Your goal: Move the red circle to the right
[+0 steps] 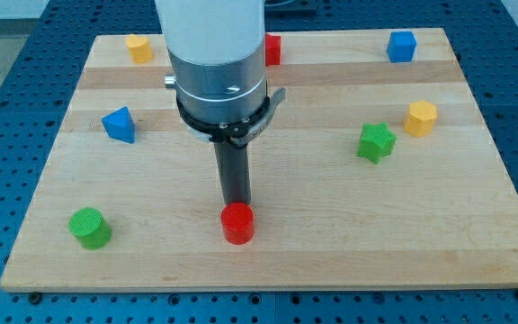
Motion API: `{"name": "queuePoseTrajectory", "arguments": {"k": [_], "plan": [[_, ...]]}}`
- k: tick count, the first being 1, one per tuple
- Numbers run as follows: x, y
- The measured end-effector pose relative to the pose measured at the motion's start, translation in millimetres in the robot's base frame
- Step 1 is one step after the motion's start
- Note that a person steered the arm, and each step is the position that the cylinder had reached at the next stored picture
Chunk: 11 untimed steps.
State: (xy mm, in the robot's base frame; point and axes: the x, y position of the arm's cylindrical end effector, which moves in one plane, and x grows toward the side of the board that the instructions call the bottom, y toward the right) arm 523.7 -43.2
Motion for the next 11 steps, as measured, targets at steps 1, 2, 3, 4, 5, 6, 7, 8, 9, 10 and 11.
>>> {"name": "queuePoseTrajectory", "arguments": {"k": [1,2,3,4,5,6,7,8,9,10,11], "plan": [[-11,-1],[-13,-23],[-2,-42],[19,-49],[32,-49],[33,-48],[33,-34],[33,-22],[33,-12],[33,-10],[33,8]]}}
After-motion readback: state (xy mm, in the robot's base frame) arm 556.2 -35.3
